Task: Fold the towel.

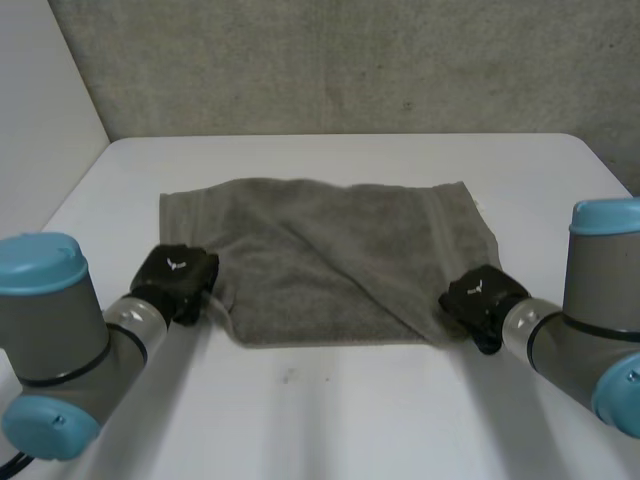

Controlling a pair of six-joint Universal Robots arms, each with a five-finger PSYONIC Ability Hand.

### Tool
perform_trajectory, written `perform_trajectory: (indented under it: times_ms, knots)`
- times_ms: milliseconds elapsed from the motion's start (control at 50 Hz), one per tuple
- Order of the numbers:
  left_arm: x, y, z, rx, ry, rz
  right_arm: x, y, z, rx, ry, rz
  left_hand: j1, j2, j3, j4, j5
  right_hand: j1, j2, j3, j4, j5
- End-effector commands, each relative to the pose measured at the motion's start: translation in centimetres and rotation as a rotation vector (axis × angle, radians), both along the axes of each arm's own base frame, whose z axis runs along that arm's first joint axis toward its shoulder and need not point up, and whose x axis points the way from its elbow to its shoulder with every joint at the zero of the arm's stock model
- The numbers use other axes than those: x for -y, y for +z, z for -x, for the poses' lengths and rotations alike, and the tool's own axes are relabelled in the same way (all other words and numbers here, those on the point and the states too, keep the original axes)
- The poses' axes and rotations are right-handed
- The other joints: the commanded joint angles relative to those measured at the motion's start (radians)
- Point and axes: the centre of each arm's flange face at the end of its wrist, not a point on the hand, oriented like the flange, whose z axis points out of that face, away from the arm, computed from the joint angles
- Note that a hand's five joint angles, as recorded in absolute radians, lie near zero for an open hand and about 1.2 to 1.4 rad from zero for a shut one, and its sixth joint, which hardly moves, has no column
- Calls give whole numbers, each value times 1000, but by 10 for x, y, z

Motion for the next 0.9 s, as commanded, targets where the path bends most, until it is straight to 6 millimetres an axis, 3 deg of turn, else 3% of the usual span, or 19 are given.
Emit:
perform_trajectory:
  times_ms: [20,40,100,220,300,400,620,900]
  knots:
    - [-8,2,-5,19,2,-4,0,-4,9,38,-33,-9,226,179,180,179,197,435,224,209,199,233]
    - [-10,8,-6,12,2,14,0,-1,11,62,-48,-2,226,179,180,179,197,435,224,209,199,233]
    - [-16,16,-8,5,3,30,3,7,19,128,-84,15,226,179,180,179,197,126,-85,-100,-109,-75]
    - [-26,25,-13,-2,10,55,20,15,43,306,-167,45,226,179,180,179,197,-33,-244,-259,-268,-235]
    - [-25,25,-17,0,24,54,27,17,57,375,-188,39,226,179,180,179,197,-104,-316,-330,-340,-306]
    - [-15,25,-27,-1,67,53,34,15,73,414,-187,6,226,179,180,179,197,-368,-579,-594,-604,-570]
    - [-1,24,-44,-5,136,54,31,-3,85,284,-117,-28,226,179,180,179,197,-357,-568,-583,-592,-558]
    - [-3,20,-44,-2,134,38,29,-19,80,273,-82,-65,226,179,180,179,197,-292,-504,-518,-528,-494]
